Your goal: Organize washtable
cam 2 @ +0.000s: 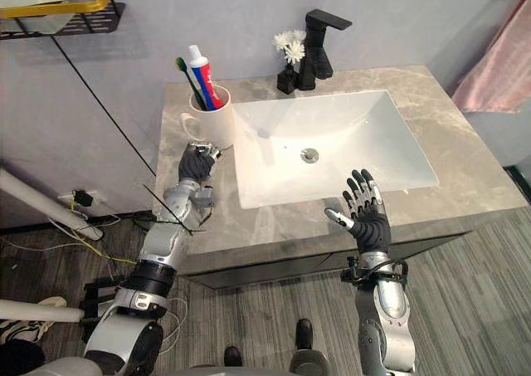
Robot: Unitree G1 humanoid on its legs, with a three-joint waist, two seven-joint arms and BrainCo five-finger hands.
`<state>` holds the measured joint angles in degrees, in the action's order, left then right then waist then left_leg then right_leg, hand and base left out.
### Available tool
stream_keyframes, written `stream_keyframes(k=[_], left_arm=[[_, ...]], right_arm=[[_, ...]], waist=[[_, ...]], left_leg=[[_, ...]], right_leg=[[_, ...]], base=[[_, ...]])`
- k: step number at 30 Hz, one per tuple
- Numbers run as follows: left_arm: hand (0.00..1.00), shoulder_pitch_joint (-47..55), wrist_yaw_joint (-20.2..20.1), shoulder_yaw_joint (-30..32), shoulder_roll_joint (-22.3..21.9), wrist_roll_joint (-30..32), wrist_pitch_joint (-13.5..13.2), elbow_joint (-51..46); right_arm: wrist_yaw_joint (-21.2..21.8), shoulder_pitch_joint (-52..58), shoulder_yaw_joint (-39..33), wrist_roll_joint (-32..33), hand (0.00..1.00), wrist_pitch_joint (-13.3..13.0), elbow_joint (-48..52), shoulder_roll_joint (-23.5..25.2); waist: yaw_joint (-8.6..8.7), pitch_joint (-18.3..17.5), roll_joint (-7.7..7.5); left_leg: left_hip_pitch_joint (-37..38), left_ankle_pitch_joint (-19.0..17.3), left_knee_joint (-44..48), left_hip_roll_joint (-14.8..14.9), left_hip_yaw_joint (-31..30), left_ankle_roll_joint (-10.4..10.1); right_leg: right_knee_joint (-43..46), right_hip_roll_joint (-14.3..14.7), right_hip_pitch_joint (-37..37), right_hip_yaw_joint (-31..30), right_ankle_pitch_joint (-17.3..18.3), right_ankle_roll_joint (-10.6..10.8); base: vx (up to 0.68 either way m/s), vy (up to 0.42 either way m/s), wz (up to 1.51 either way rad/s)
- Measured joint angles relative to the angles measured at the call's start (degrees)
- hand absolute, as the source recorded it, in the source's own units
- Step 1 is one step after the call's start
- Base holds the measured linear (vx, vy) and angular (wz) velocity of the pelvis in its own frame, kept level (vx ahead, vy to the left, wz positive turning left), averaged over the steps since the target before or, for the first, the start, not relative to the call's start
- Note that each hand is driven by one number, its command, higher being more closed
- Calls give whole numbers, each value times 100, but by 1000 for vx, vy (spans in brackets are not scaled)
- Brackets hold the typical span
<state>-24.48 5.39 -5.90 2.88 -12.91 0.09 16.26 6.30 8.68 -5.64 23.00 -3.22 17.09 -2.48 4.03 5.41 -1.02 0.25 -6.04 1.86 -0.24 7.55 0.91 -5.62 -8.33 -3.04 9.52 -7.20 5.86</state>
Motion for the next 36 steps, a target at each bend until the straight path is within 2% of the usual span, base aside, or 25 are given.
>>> stream_keyframes(k=[14, 18, 27, 36], left_arm=[[100, 107, -295, -789, -107, -53, 92, -263], [100, 108, -303, -986, -140, -40, 99, -263], [100, 68, -289, -1152, -161, -38, 130, -204], [100, -493, -225, -1132, -69, -38, 186, 255]], right_arm=[[-17, -48, 6, -15, 0, 15, -250, 20], [-23, -34, 115, -55, 0, 15, -258, 19], [-53, -12, 144, -63, 0, 15, -258, 26], [-139, 138, -142, -101, 0, 14, -258, -22]], waist=[[19, -100, 5], [42, -257, 24], [146, -331, 20], [170, -324, 4]], left_leg=[[67, 162, -91, -7, -108, -54], [73, 183, -151, 11, -80, -73], [73, 179, -192, 11, 84, -74], [-74, 169, -189, 3, 352, -79]], right_leg=[[0, -8, 83, 103, 11, -17], [0, 26, 42, 77, 16, -31], [0, 26, -58, -84, 7, -28], [0, 32, -352, -390, -97, -32]], base=[[-67, -32, 4], [-12, -21, -4], [-9, -13, -9], [-37, -15, -16]])
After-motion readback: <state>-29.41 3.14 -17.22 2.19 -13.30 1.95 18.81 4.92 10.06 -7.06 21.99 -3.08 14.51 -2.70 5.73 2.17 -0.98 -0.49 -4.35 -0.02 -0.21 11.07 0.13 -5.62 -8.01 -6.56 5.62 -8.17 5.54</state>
